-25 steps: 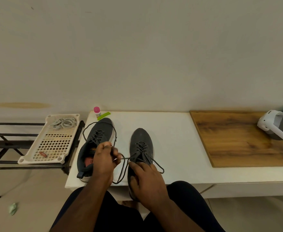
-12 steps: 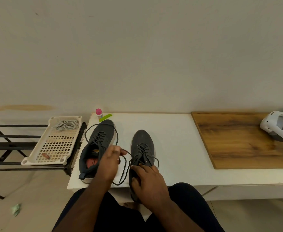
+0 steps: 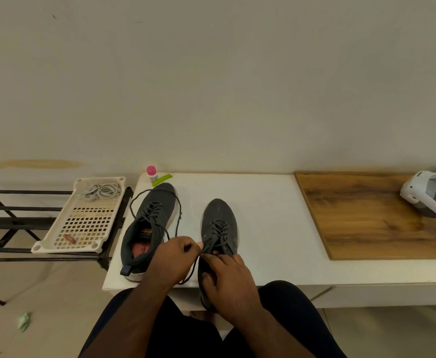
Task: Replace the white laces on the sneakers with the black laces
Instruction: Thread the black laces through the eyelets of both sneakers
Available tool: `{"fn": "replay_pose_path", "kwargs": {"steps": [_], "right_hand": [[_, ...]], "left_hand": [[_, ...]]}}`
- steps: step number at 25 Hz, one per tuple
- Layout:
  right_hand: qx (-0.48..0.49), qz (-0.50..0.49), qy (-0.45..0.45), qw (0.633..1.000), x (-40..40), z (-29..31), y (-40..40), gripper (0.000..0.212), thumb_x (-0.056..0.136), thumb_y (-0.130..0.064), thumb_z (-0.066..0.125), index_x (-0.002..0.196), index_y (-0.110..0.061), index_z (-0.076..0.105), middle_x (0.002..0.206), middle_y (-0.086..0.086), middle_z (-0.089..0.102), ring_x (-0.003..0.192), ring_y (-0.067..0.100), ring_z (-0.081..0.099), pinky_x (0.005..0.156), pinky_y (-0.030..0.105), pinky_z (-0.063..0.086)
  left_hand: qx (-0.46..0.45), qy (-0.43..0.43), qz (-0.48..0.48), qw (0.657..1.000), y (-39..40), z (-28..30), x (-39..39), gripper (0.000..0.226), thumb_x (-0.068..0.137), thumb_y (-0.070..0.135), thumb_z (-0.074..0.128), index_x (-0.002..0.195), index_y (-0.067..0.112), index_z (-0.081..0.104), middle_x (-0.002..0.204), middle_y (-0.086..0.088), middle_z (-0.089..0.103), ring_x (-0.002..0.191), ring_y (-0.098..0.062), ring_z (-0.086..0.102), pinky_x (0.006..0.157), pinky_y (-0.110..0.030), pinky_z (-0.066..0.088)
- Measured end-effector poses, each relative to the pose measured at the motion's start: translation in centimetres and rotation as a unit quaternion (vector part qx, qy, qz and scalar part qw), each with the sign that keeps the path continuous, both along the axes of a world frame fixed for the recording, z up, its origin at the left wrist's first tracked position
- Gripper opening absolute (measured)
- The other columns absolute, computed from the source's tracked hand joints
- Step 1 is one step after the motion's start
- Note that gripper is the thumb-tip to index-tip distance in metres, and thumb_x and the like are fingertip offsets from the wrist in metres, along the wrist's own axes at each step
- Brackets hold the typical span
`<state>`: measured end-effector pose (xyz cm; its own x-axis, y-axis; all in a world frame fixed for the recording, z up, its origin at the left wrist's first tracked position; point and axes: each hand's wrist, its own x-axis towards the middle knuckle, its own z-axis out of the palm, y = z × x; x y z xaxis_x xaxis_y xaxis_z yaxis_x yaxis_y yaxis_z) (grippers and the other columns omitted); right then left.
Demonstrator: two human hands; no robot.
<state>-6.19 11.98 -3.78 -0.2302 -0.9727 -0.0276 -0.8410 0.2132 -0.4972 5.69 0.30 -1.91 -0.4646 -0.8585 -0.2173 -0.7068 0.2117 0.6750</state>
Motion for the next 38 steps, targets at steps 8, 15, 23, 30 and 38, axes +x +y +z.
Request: {"fn": "replay_pose_path", "kwargs": {"steps": [8,15,23,30,38], "right_hand": [[0.006,-0.006,-0.009,1.000,-0.1,0.0,-0.1,0.048,0.094,-0.041,0.037,0.141,-0.037,0.047,0.128,-0.013,0.057,0.115,0.012,0.045,0.096,0.031,0.042],[0.013,-0.003,-0.018,1.000,-0.2,-0.2,-0.1,0.049,0.093,-0.044,0.036,0.141,-0.038,0.047,0.130,-0.014,0.056,0.117,0.011,0.044,0.099,0.029,0.040],[-0.079,-0.233,-0.369,0.897,-2.4,3.4,-2.1,0.020,0.095,-0.041,0.062,0.113,-0.035,0.056,0.105,-0.013,0.066,0.092,0.003,0.065,0.076,0.014,0.052],[-0.069,-0.225,-0.572,0.785,-3.7,5.7,-5.9,0.031,0.089,-0.010,0.070,0.118,-0.018,0.068,0.104,0.007,0.075,0.091,0.020,0.069,0.082,0.034,0.057],[-0.224,-0.209,-0.342,0.888,-4.8,6.2,-5.6,0.024,0.094,-0.008,0.064,0.100,-0.028,0.076,0.101,-0.008,0.075,0.096,0.006,0.068,0.087,0.027,0.055]], "left_hand": [[0.143,0.066,0.124,0.980,0.0,0.1,0.1,0.011,0.097,0.020,0.056,0.103,0.015,0.063,0.063,-0.005,0.067,0.048,-0.010,0.062,0.051,-0.023,0.049],[0.106,-0.019,0.074,0.991,0.1,-0.8,0.4,0.010,0.092,0.023,0.058,0.086,0.026,0.065,0.072,0.005,0.072,0.069,-0.008,0.069,0.071,-0.028,0.052],[-0.040,0.246,0.006,0.968,2.1,2.3,-1.0,0.020,0.090,0.013,0.064,0.086,0.031,0.072,0.093,0.020,0.071,0.092,-0.003,0.065,0.074,-0.014,0.047],[-0.066,0.175,-0.074,0.980,2.2,1.2,-1.0,0.022,0.092,0.026,0.063,0.071,0.021,0.065,0.070,0.005,0.064,0.073,-0.013,0.061,0.068,-0.031,0.049],[-0.022,0.137,0.131,0.982,0.6,0.9,-1.1,0.032,0.099,0.039,0.053,0.088,0.014,0.069,0.085,0.003,0.068,0.077,-0.003,0.060,0.067,-0.024,0.047]]}}
